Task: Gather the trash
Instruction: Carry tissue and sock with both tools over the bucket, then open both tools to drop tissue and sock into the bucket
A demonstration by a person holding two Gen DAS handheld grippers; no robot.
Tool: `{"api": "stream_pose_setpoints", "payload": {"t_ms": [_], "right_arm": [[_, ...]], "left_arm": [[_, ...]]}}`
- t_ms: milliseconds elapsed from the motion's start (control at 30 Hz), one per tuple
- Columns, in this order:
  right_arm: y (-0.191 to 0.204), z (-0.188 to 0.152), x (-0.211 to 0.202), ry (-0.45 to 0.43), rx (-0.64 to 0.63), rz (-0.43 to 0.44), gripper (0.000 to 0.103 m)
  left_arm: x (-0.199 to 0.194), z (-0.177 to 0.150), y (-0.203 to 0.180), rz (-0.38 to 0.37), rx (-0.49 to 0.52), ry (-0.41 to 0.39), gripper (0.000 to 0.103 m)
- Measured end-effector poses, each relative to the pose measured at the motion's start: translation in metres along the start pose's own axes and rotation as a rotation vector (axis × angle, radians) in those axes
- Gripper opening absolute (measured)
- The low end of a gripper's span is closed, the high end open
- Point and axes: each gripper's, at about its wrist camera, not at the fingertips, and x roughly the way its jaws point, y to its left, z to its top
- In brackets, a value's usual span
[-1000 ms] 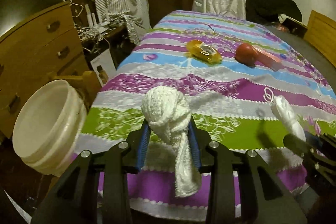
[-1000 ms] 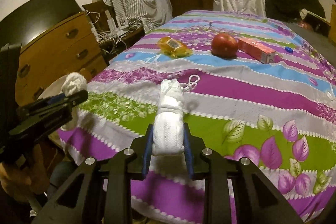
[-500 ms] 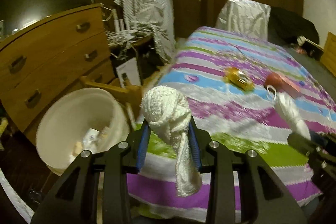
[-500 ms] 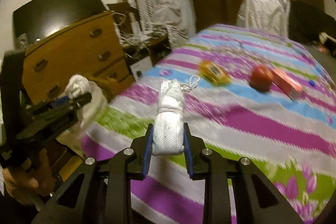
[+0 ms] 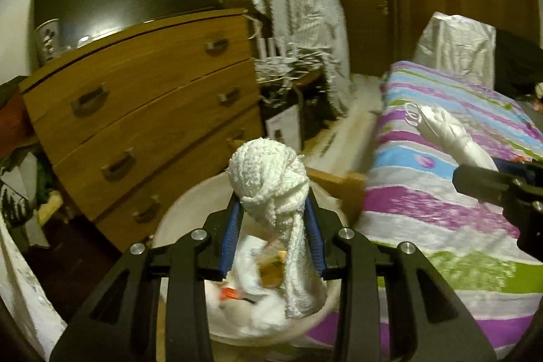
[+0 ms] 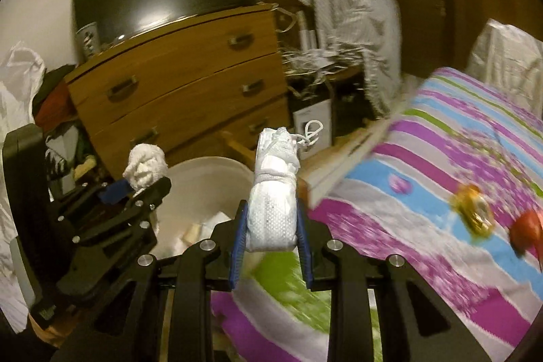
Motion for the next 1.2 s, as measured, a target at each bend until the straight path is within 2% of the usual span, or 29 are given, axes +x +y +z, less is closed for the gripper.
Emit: {"api": "stream_pose_setpoints", "payload": {"t_ms": [200,500,1200], "right_arm": [[0.047,0.032,0.048,0.052,-0.059,0.051,0.028],[0.083,0.041,0.087,0.096,-0.113,0.064,0.028],[0.097,0.034,0.096,0.104,-0.139,0.087,0.028]], "left_arm": [[0.018,0.000,0.035,0.051,-0.034,0.032,0.035],[0.038,-0.010,0.064,0.070,-0.069,0.078,0.035],[0.047,-0.017,0.078,0.082,-0.073,0.092,0.036]]}}
